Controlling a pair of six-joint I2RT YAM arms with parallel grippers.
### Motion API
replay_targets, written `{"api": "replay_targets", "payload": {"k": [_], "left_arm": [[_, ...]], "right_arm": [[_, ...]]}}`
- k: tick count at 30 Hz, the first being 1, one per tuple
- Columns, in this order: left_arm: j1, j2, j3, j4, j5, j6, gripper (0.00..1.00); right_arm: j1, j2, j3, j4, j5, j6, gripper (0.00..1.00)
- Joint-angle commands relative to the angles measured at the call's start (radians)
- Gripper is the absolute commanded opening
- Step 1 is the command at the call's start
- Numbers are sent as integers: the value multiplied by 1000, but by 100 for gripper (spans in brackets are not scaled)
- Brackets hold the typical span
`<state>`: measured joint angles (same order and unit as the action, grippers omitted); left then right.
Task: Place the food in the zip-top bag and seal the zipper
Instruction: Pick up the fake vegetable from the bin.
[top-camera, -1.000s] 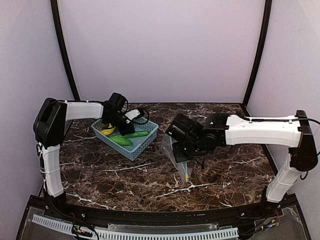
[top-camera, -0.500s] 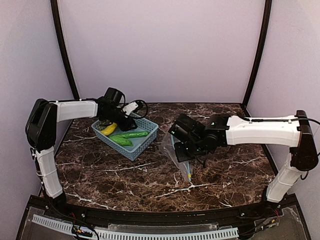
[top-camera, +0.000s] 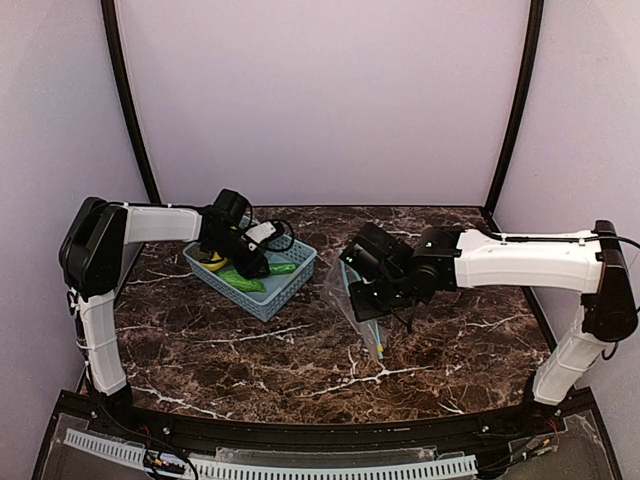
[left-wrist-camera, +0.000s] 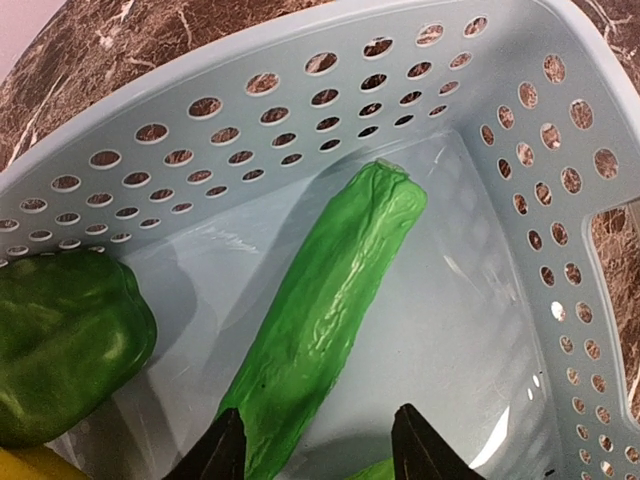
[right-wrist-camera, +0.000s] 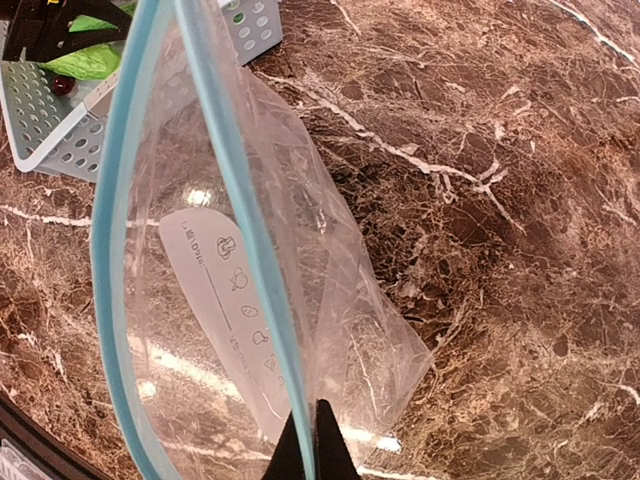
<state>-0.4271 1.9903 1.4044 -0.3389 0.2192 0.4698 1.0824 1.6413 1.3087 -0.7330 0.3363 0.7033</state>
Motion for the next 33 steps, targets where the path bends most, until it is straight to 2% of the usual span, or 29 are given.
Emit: {"api": "replay_targets", "payload": {"k": [1,9,18,24,28,33], "left_arm": [[20,15,9,-55,-14,38,51],[25,58,39,-86,-3,55,51],[25,109,78,-154,15,77,44],[25,112,107,-181,29,74,25],[25,56,114,-157,43,36,19],[25,-82,92,-41,46,-61,14]], "right_arm": [[-8,-29,-4,30,-7,-14,0],[-9,-22,-4,37,-16,-21,0],[-11,-26,-4,59,-32,-27,0],[-11,-57,-28,62,-28,-11,0],[-10,-82,-49,69,-23,4,0],[-11,-117,-57,91,-33,13,0]]}}
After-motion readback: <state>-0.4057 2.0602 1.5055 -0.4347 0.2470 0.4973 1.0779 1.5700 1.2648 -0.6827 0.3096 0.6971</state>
